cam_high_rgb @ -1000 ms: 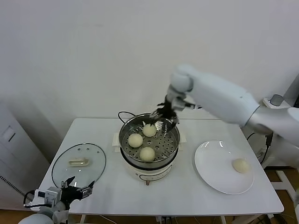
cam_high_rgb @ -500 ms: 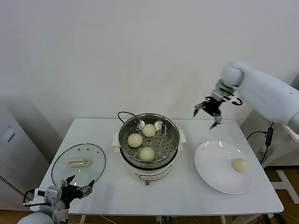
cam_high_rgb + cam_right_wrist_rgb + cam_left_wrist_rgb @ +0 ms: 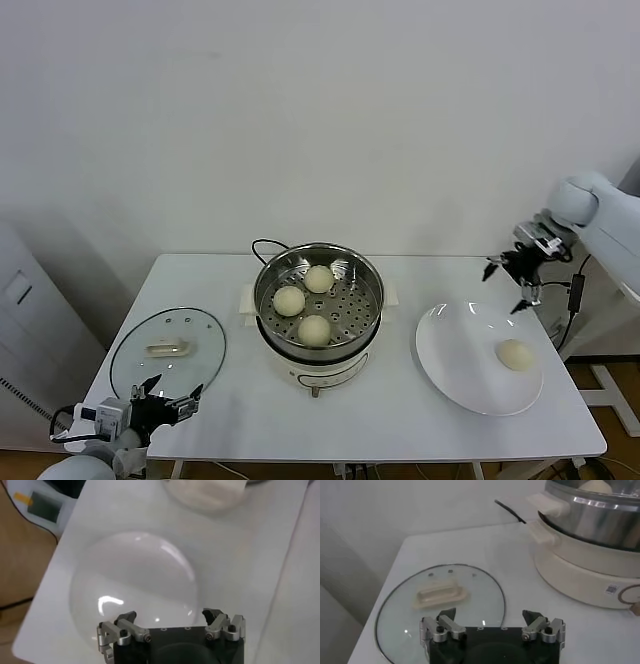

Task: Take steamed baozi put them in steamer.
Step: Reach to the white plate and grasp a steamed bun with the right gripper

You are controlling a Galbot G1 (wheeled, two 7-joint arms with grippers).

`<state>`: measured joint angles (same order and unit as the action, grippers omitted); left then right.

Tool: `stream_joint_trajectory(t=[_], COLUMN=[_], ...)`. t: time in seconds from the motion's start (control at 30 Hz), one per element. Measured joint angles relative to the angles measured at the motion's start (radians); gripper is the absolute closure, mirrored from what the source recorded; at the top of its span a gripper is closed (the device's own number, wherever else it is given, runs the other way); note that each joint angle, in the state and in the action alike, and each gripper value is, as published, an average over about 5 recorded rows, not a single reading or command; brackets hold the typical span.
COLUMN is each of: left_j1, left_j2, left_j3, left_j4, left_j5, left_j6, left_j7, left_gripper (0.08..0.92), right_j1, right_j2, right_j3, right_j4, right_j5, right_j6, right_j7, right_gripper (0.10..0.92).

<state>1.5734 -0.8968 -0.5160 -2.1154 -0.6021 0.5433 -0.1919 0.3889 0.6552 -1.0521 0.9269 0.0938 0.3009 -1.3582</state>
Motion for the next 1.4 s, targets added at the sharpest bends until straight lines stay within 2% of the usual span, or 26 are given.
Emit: stream_joint_trajectory(t=[0.4, 1.17, 1.4], left_j1=[-0.002, 0.006, 0.011], left_j2=[-0.001, -0.001, -0.001], left_j3=[0.005, 0.008, 0.006], left_j4=[-0.001, 0.000, 0.001], left_j5=[0.001, 0.006, 0.006], left_j6=[0.002, 0.002, 0.002], left_j7=[0.000, 0.000, 0.000], left_gripper=[0.177, 0.177, 0.177], right_j1=[-0.174, -0.390, -0.425], right_j2=[-0.029, 0.036, 0.058], right_j3=[0.132, 0.362, 0.401], right_j4=[-0.054, -0.164, -0.185], right_j5=[-0.110, -0.285, -0.321], right_j6=[-0.006, 0.029, 0.032], right_j7=[0.049, 0.101, 0.104], right_gripper=[0.203, 0.205, 0.293])
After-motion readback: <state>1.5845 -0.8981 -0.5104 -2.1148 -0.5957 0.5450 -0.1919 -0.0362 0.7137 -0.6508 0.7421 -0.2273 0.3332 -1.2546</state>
